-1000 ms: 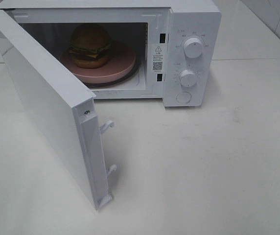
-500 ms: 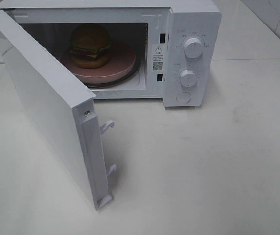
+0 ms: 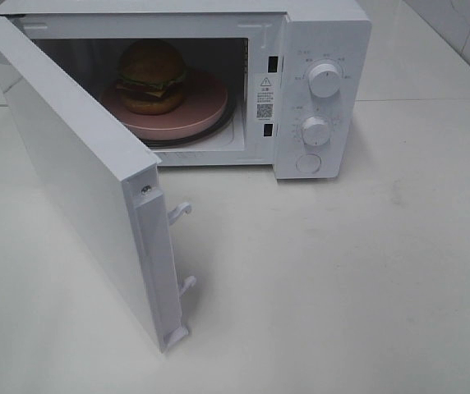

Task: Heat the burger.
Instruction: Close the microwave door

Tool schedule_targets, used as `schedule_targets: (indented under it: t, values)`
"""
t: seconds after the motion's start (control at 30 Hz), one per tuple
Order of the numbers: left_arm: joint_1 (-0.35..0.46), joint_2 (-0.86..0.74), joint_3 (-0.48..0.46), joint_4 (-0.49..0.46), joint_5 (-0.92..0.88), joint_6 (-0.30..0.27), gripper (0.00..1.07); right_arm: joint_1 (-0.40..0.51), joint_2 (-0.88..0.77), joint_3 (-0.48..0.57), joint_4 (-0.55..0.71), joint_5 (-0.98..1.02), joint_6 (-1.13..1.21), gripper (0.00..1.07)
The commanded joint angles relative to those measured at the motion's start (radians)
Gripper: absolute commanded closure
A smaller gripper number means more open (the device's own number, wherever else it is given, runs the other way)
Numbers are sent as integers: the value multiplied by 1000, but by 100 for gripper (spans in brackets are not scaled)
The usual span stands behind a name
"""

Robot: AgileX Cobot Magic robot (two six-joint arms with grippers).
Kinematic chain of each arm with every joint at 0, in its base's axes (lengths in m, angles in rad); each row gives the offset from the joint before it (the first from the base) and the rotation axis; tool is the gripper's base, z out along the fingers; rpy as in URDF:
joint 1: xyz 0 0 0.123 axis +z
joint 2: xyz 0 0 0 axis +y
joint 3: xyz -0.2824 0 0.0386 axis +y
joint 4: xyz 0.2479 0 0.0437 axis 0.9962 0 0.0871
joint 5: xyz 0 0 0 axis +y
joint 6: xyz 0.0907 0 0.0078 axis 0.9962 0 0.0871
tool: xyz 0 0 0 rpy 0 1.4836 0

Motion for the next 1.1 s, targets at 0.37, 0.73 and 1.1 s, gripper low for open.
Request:
schedule_targets:
  t: [0.37,0.73,1.1]
  values:
    - [-2,47,-38,6,-60,-1,12,-8,-30,2,3,-11,-9,36]
    - [-2,221,-38,3,-219,-1,74,-8,-30,2,3,-11,-9,36]
    - [-2,441,49,3,-493,6,107,-8,-30,2,3,-11,-8,36]
